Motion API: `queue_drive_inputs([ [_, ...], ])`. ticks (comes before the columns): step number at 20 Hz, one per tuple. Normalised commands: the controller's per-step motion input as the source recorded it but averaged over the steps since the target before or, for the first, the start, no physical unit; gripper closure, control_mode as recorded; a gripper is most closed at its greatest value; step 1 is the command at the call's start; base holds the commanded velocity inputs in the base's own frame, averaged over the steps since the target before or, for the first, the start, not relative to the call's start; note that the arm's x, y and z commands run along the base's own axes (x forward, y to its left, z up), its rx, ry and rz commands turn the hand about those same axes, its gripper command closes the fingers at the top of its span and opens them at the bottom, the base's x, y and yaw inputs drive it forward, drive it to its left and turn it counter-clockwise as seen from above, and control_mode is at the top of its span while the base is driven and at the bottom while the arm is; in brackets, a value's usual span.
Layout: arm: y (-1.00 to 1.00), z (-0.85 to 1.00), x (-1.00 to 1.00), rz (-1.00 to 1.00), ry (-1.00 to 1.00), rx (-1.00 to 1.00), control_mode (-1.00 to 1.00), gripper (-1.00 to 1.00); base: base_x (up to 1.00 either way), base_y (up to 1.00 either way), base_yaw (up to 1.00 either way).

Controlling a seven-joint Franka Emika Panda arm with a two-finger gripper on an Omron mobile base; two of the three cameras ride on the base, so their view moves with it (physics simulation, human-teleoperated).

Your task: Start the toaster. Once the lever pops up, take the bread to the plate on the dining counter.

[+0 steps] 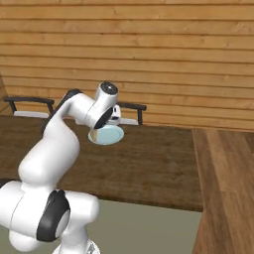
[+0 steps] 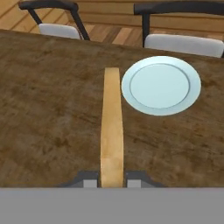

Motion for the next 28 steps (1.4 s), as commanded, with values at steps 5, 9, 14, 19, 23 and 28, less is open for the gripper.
queue_drive_inputs([
  [5,0.1,-0.25,0.33,0.01,0.0,0.0,-1.0,1.0,0.0,0.0,0.0],
  [9,0.02,-0.09,0.51,0.0,0.0,0.0,-1.0,1.0,0.0,0.0,0.0],
  [14,0.02,-0.09,0.4,0.0,0.0,0.0,-1.0,1.0,0.0,0.0,0.0],
  [19,0.14,-0.26,0.23,0.0,0.01,0.0,-1.0,1.0,0.0,0.0,0.0],
  [23,0.31,-0.42,0.28,0.0,0.04,0.0,-1.0,1.0,0.0,0.0,0.0],
  [28,0.07,-0.31,0.52,0.01,0.01,0.0,-1.0,1.0,0.0,0.0,0.0],
])
